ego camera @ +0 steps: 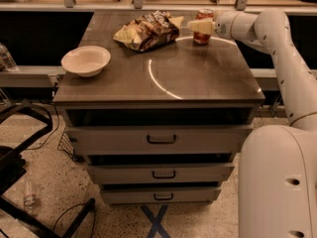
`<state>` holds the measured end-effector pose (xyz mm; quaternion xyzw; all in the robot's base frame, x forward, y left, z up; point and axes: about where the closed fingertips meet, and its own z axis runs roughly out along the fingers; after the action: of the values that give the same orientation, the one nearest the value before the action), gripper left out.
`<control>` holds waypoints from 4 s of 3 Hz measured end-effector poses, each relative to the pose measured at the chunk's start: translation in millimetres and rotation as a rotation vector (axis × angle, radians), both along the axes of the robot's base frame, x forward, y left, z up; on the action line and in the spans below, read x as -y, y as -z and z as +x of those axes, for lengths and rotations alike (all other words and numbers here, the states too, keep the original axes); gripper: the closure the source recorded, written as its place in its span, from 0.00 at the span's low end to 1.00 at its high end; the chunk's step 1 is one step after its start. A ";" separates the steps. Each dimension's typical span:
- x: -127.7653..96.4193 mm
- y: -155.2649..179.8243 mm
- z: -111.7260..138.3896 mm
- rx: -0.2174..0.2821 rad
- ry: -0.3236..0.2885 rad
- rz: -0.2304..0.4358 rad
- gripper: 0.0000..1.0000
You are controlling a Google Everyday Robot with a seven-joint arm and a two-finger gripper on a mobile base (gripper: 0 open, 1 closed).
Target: Place coke can into paper bowl
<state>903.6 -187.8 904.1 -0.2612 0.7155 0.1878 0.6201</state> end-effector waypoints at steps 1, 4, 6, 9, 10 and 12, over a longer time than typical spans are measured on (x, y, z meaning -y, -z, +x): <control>-2.9 2.3 0.4 -0.003 -0.004 0.001 0.49; -11.8 3.0 1.3 -0.007 -0.017 0.003 1.00; -18.1 -111.2 -48.8 0.078 -0.039 -0.016 1.00; -107.5 -100.2 -160.3 -0.021 -0.273 -0.004 1.00; -146.9 -81.4 -183.2 -0.028 -0.356 0.004 1.00; -211.2 -40.4 -201.8 0.003 -0.479 -0.032 1.00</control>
Offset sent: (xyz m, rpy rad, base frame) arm 0.0003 0.0026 -0.0021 0.0010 0.0031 0.0038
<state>701.8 23.4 944.5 -0.4335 0.6351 0.3177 0.5547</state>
